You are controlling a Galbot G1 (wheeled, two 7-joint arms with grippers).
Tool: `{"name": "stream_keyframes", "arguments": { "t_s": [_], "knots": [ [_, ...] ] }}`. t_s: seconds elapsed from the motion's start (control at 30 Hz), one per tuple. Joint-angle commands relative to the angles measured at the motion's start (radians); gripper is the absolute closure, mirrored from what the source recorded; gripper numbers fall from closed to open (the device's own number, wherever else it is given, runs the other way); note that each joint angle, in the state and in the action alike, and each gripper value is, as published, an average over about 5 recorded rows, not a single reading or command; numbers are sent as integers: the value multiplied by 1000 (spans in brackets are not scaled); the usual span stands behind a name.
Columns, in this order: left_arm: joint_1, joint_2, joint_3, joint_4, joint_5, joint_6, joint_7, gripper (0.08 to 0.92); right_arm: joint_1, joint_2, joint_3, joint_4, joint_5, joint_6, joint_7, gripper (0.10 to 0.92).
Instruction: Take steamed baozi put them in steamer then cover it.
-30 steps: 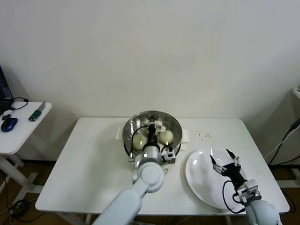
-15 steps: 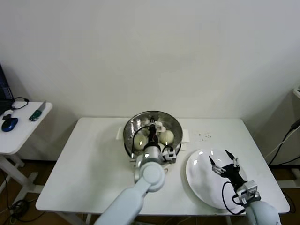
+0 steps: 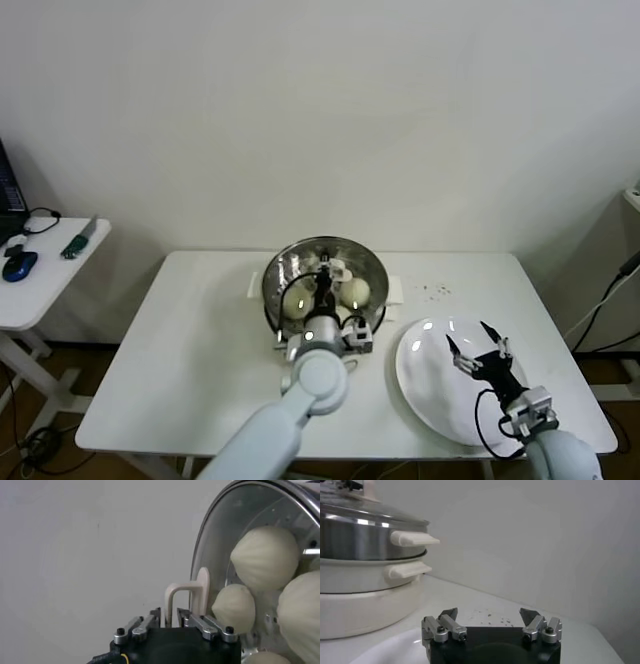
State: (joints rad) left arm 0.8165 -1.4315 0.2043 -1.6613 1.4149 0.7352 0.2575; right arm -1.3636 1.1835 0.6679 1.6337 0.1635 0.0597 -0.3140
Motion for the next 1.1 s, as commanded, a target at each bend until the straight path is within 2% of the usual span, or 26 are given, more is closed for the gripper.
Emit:
{"name": "stream_keyframes", "arguments": {
  "t_s": [0.03, 0.4, 0.47, 0.6, 0.77, 0.87, 0.97, 1.1],
  "knots": [
    [24, 49, -7, -126, -55, 50, 0, 646, -3, -5, 7, 5, 28, -35, -11, 203],
    [156, 168, -56, -349, -124, 50, -1, 334, -13, -13, 19, 9, 25, -41, -15, 203],
    [193, 193, -75, -390, -153, 50, -23, 273, -14, -15, 21, 10, 25, -40, -15, 203],
    [272, 223, -168, -462, -259, 7, -157, 195, -22, -18, 24, 17, 25, -36, -18, 203],
    [421, 259, -349, -545, -585, -135, -355, 178, -34, -23, 29, 22, 27, -24, -20, 203],
    [537, 259, -509, -545, -849, -300, -466, 177, -38, -25, 33, 25, 32, -16, -20, 203],
    [644, 235, -659, -522, -1108, -481, -507, 177, -43, -25, 37, 29, 35, -10, -21, 203],
    [739, 166, -797, -449, -1406, -723, -481, 177, -49, -24, 41, 33, 39, 1, -28, 203]
  ]
}}
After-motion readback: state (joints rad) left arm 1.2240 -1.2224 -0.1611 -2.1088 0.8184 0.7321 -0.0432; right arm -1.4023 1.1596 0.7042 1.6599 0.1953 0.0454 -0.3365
